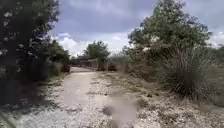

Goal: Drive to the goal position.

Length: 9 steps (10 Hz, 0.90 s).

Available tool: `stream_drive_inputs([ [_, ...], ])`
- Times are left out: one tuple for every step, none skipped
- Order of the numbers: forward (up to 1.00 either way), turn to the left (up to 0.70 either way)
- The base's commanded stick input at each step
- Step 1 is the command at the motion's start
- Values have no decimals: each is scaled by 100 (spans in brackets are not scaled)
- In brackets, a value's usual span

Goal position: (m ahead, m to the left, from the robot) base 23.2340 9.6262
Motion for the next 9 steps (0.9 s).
stream_drive_inputs([
  [50,51],
  [50,18],
  [50,1],
  [50,1],
  [50,1],
  [50,1],
  [50,1],
  [50,1],
  [50,1],
])
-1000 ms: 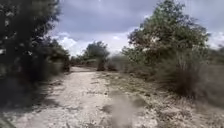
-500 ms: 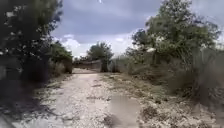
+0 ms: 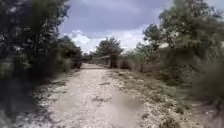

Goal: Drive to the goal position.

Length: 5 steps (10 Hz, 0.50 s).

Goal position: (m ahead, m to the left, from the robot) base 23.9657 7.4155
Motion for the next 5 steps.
stream_drive_inputs([
  [50,1],
  [50,1],
  [50,1],
  [50,1],
  [50,1],
])
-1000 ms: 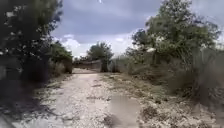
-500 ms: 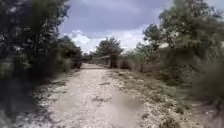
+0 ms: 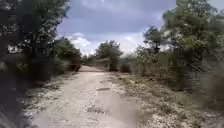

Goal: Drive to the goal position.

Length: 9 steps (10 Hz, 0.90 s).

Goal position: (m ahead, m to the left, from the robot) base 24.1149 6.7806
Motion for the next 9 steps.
stream_drive_inputs([
  [50,1],
  [50,1],
  [50,1],
  [50,1],
  [50,1],
  [50,1],
  [50,1],
  [50,1],
  [50,1],
])
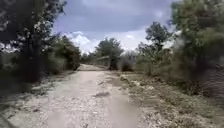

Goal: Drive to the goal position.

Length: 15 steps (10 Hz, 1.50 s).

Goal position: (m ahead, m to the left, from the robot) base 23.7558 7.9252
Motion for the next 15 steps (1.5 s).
stream_drive_inputs([
  [50,1],
  [50,1],
  [50,1],
  [50,1],
  [50,1],
  [50,1],
  [50,1],
  [50,1],
  [50,1],
  [50,1],
  [50,1],
  [50,1],
  [50,1],
  [50,30],
  [50,51],
])
